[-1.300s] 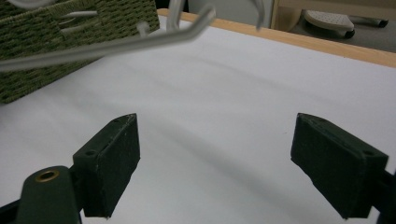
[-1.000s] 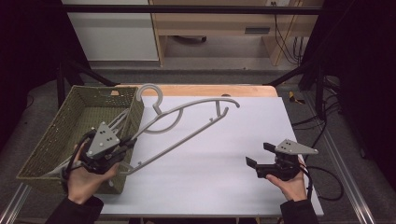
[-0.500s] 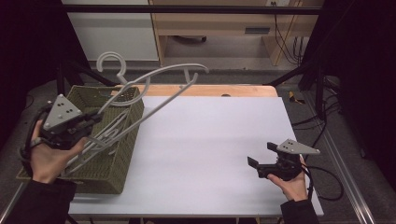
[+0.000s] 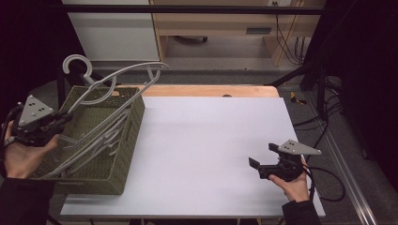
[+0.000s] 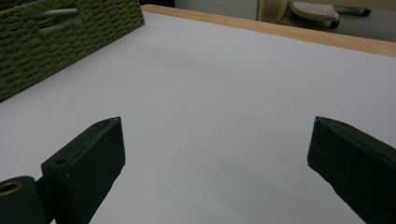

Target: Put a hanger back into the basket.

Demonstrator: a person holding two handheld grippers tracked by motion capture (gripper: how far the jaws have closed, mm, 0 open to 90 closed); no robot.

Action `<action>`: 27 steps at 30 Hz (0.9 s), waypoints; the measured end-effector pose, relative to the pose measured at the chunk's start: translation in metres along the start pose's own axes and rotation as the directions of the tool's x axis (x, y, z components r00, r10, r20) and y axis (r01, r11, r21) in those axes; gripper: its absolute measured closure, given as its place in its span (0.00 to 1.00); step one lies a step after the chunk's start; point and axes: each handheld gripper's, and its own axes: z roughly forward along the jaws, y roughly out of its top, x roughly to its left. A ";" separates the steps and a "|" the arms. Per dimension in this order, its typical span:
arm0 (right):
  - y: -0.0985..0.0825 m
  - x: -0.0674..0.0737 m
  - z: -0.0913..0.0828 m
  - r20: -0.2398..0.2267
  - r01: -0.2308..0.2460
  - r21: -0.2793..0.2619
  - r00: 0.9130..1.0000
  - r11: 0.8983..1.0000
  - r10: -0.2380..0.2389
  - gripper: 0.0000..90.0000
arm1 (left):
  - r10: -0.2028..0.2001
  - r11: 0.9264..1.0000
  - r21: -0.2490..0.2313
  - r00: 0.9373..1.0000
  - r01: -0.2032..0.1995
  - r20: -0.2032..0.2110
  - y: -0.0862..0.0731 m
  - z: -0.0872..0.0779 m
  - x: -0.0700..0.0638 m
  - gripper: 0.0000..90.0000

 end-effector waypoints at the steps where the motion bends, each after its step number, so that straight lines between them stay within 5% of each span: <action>1: 0.000 0.000 0.000 -0.001 0.000 0.001 1.000 1.000 0.000 0.05 | -0.007 1.000 0.008 1.000 0.007 -0.002 -0.003 0.001 0.003 0.92; 15: 0.000 0.000 0.001 0.004 0.002 0.007 1.000 1.000 -0.002 0.05 | -0.020 0.993 0.114 0.996 0.031 -0.092 -0.050 0.017 0.036 0.92; 27: 0.000 0.000 0.001 0.004 0.001 0.008 1.000 1.000 -0.001 0.05 | 0.037 0.979 0.202 0.989 -0.008 -0.144 -0.072 0.024 0.039 0.92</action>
